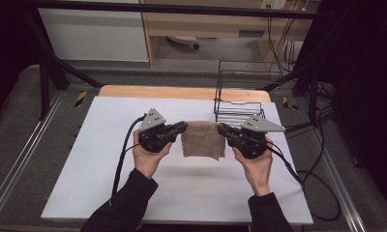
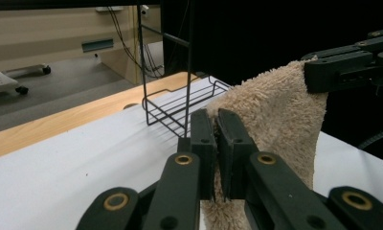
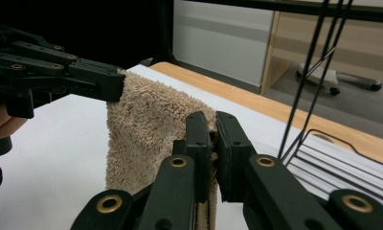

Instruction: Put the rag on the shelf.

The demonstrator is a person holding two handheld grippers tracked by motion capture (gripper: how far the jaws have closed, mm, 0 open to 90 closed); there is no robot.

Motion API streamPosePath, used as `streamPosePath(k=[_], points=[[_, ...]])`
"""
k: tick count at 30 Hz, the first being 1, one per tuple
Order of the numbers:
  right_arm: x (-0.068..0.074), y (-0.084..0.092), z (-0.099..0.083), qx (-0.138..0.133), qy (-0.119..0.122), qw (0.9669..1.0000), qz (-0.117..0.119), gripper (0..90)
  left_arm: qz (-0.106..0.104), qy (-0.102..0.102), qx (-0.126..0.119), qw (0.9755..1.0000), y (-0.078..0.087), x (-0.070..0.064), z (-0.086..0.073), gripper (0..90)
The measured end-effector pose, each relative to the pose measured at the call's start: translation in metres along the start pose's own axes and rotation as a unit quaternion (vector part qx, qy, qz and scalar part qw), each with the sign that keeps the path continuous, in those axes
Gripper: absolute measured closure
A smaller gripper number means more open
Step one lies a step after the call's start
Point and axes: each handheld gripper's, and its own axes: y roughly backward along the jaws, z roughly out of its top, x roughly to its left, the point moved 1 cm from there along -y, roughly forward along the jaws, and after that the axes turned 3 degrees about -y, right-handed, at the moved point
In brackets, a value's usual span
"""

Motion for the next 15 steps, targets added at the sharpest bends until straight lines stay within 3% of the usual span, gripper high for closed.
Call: streamPosePath(k=[15], points=[[-0.017,0.021,0.020,-0.033,0.010,0.9989,-0.030,85.0,-0.001,-0.015,-0.034,0.9993,-0.016,-0.012,0.031,86.1]])
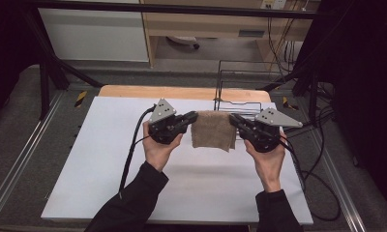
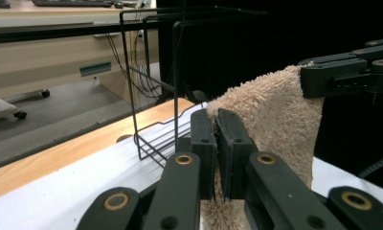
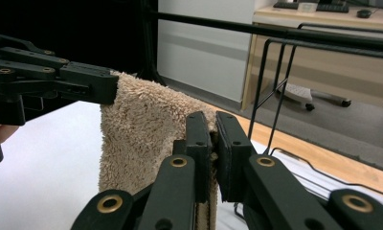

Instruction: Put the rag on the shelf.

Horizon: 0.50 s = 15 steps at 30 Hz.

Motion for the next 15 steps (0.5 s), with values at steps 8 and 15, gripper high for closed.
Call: streamPosePath(k=[8,15], points=[[-0.009,0.007,0.010,-0.016,0.002,0.9998,-0.015,85.1,-0.005,-0.003,-0.015,0.9999,-0.010,-0.004,0.012,86.2],[-0.018,0.015,0.016,-0.029,0.001,0.9992,-0.027,85.1,-0.010,-0.005,-0.025,0.9996,-0.019,-0.008,0.023,86.2]])
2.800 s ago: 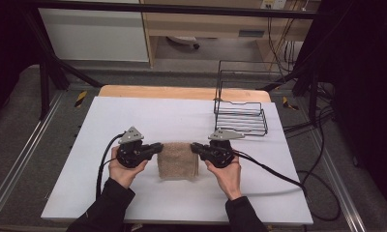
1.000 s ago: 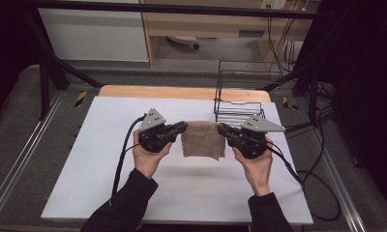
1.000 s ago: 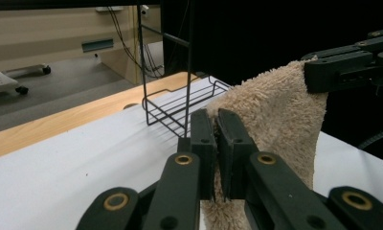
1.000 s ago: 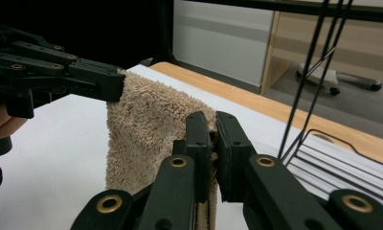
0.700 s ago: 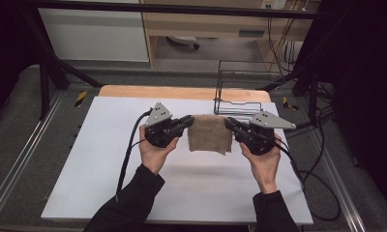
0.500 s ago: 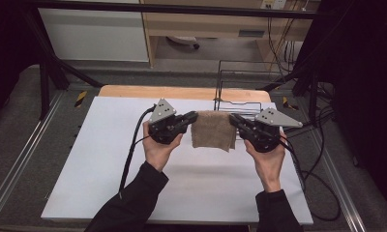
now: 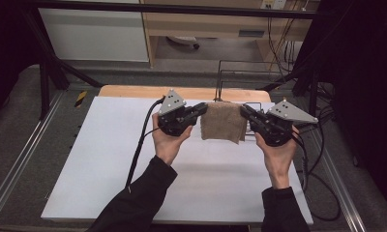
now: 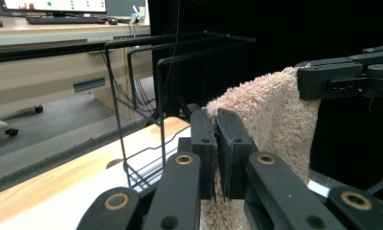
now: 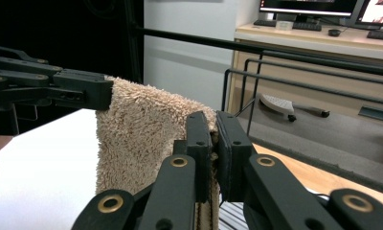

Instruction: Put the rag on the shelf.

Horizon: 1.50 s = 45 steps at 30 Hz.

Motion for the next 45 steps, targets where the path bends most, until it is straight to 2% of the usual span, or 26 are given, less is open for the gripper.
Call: streamPosePath(k=[14,27,35,45], points=[[-0.015,0.007,0.013,-0.028,-0.008,0.9994,-0.018,85.2,-0.004,-0.001,-0.025,0.9997,-0.018,-0.003,0.015,86.3],[-0.027,0.016,0.030,-0.049,-0.003,0.9983,-0.033,85.2,-0.007,-0.007,-0.048,0.9988,-0.032,-0.006,0.037,86.4],[-0.034,0.017,0.043,-0.056,0.005,0.9973,-0.047,85.2,-0.007,-0.009,-0.055,0.9984,-0.041,-0.005,0.050,86.4],[-0.046,0.016,0.052,-0.069,-0.001,0.9957,-0.062,85.2,-0.006,-0.008,-0.059,0.9982,-0.055,-0.004,0.066,86.4]])
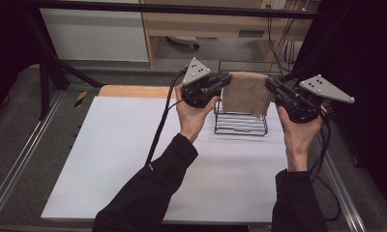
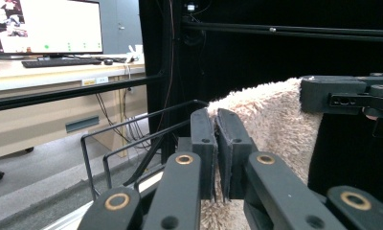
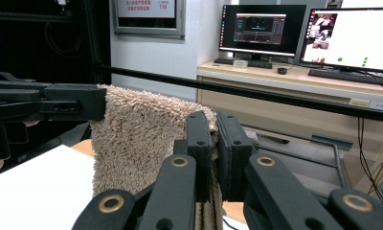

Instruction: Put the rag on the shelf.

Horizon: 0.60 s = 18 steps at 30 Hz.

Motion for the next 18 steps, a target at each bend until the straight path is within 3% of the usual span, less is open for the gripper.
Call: streamPosePath(k=[18], points=[[-0.012,-0.013,0.029,-0.013,0.010,0.9997,-0.019,85.2,0.010,-0.003,-0.015,0.9998,-0.019,0.008,0.026,86.5]])
